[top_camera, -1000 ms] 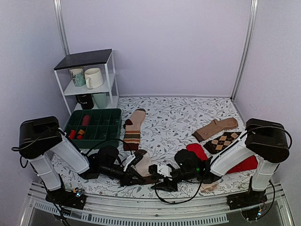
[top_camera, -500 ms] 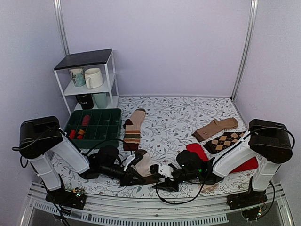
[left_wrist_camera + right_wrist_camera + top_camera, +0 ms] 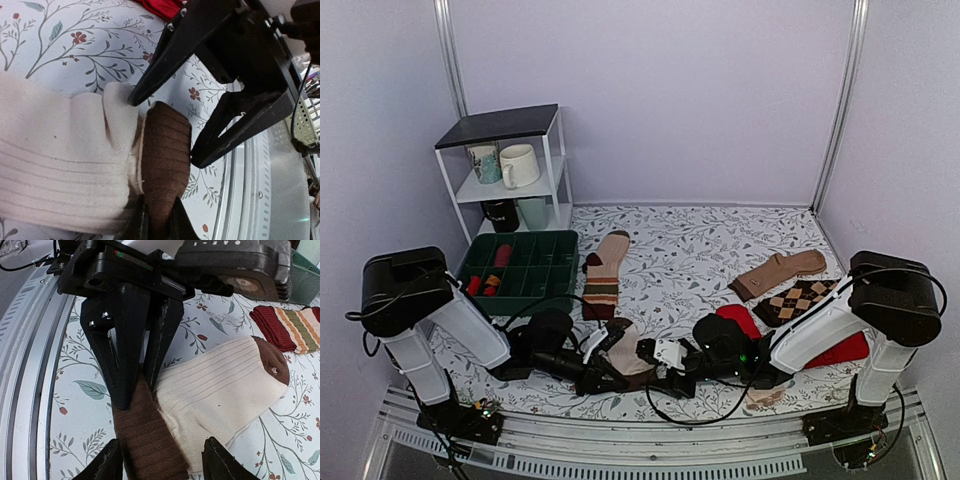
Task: Roll the socks
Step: Roll a pair of socks at the center of the board.
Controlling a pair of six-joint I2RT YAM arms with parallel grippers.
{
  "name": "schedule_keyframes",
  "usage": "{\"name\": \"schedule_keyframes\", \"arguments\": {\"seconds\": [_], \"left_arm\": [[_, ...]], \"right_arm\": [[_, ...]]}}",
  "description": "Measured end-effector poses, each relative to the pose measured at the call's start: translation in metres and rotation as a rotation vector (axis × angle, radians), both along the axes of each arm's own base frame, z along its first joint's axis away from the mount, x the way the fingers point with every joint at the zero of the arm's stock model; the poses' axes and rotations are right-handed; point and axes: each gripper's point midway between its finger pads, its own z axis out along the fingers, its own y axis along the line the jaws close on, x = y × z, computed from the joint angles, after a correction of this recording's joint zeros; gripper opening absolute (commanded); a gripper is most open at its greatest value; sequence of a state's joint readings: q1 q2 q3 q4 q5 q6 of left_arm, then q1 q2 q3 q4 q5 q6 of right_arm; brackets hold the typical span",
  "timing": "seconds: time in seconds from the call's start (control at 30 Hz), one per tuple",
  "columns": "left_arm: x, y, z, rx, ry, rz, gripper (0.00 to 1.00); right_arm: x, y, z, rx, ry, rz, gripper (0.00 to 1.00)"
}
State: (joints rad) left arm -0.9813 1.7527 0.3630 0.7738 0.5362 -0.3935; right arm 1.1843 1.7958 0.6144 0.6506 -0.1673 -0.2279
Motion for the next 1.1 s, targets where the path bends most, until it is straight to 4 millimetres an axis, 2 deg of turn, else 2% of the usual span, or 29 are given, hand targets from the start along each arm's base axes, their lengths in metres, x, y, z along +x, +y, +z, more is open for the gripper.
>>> {"name": "schedule_keyframes", "arguments": {"seconds": [0.27, 0.4, 0.53, 0.77, 0.87, 0.97, 1.1], "left_arm": [[0.000, 0.000, 0.000, 0.000, 0.000, -0.001, 0.00], [0.000, 0.000, 0.000, -0.001, 0.000, -0.001, 0.00], [0.000, 0.000, 0.000, -0.001, 0.001, -0.001, 0.00], [0.000, 0.000, 0.000, 0.000, 0.001, -0.001, 0.00], [0.001, 0.000, 0.001, 0.000, -0.003, 0.004, 0.14], [0.004, 0.003, 0.004, 0.005, -0.023, 0.028, 0.22], [0.006, 0.020, 0.011, 0.029, -0.089, 0.076, 0.32]], "right_arm": [[-0.016, 0.002, 0.000, 0.015, 0.065, 0.071, 0.53], [-0.018, 0.002, -0.001, 0.017, 0.081, 0.072, 0.52], [-0.016, 0.004, -0.012, 0.000, 0.095, 0.066, 0.49], [-0.011, 0.008, -0.016, -0.002, 0.117, 0.049, 0.19], [-0.013, 0.008, -0.016, -0.005, 0.149, 0.040, 0.13], [-0.013, 0.011, -0.016, -0.017, 0.189, 0.037, 0.12], [-0.016, 0.015, -0.017, -0.058, 0.275, 0.039, 0.12]]}}
